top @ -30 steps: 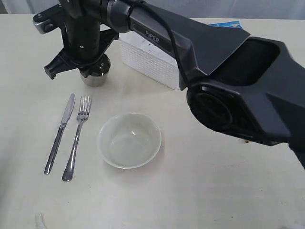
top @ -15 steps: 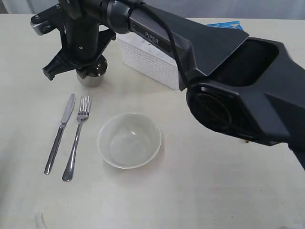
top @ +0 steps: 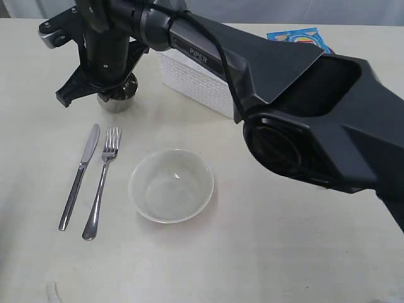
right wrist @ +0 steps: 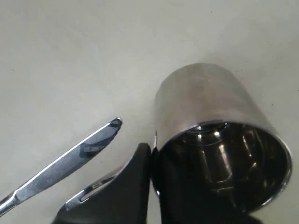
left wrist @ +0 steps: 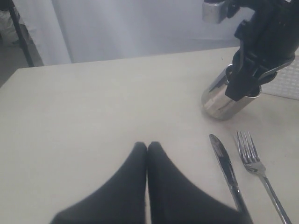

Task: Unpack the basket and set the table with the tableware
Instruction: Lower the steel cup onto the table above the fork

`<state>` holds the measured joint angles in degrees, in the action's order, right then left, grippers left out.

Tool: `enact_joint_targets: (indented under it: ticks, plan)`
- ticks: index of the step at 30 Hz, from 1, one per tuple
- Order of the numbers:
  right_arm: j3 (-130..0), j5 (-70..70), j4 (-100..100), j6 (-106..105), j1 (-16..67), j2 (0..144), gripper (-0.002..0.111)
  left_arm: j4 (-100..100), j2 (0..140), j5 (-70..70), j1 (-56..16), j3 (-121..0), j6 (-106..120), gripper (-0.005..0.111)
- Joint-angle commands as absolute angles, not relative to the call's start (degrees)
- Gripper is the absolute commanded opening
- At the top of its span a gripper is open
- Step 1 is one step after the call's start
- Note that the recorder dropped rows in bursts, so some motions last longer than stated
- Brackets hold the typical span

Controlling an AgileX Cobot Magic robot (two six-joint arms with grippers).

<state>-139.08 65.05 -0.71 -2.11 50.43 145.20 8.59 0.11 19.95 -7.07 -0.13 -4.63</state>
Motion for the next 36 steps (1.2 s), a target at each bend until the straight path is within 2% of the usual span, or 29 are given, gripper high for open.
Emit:
enact_joint_targets:
  ticks: [1,14,36]
  plan:
    - [-139.5,65.6,-1.6,-2.9,50.1,145.0,-0.001,8.5,0.0,19.9,-7.4,0.0,-4.8,0.0]
    - [-139.5,70.0,-1.6,-14.6,50.1,141.3,-0.001,8.8,0.0,19.9,-7.4,0.0,-4.8,0.0]
    - [-139.2,66.4,-1.6,-14.6,50.1,144.2,-0.001,8.8,0.0,19.9,-7.4,0.0,-4.8,0.0]
